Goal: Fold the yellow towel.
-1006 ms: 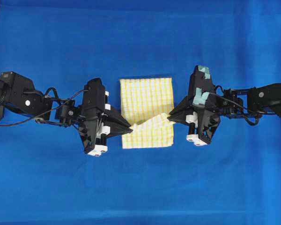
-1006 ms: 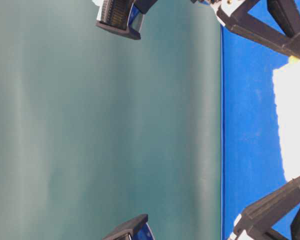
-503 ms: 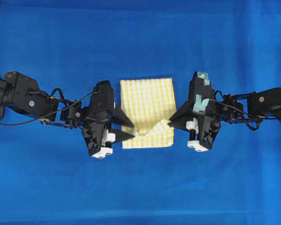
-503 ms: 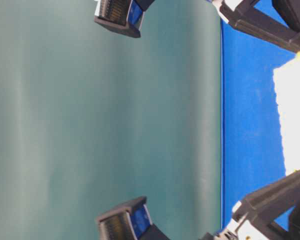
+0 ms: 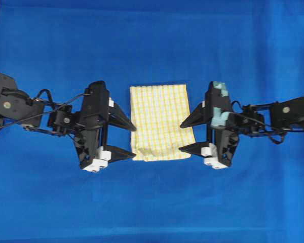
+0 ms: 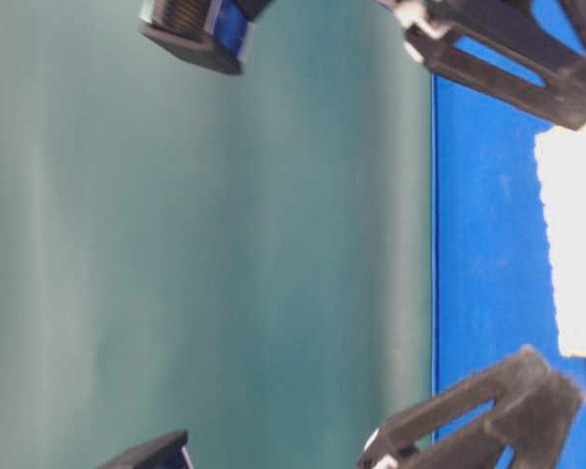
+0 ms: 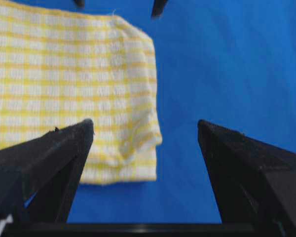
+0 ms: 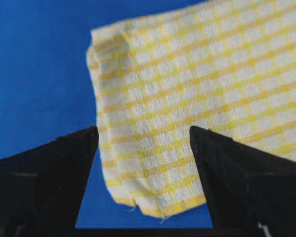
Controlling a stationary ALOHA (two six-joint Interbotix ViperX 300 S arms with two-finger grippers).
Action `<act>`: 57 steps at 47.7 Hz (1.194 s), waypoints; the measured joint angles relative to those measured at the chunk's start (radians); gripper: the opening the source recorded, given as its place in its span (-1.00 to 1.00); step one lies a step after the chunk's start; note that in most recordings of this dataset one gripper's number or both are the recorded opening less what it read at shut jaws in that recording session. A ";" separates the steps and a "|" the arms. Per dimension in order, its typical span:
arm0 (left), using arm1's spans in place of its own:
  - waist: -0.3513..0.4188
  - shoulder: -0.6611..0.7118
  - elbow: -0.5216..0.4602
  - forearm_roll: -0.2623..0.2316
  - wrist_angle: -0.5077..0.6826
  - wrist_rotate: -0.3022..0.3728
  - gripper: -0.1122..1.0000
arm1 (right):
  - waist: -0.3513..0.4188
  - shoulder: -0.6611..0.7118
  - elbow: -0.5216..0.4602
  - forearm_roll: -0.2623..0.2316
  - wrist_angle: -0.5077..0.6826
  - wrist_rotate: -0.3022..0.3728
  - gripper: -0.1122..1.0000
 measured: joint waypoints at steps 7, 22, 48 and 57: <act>-0.002 -0.083 0.031 -0.002 0.035 0.012 0.62 | -0.002 -0.114 0.031 -0.006 0.055 -0.038 0.54; -0.002 -0.388 0.166 0.003 0.051 0.077 0.60 | -0.051 -0.483 0.098 -0.063 0.255 -0.147 0.53; -0.002 -0.927 0.442 0.005 0.084 0.305 0.60 | -0.094 -1.034 0.296 -0.210 0.511 -0.152 0.52; 0.031 -1.029 0.526 0.003 0.104 0.308 0.60 | -0.094 -1.080 0.370 -0.210 0.500 -0.152 0.52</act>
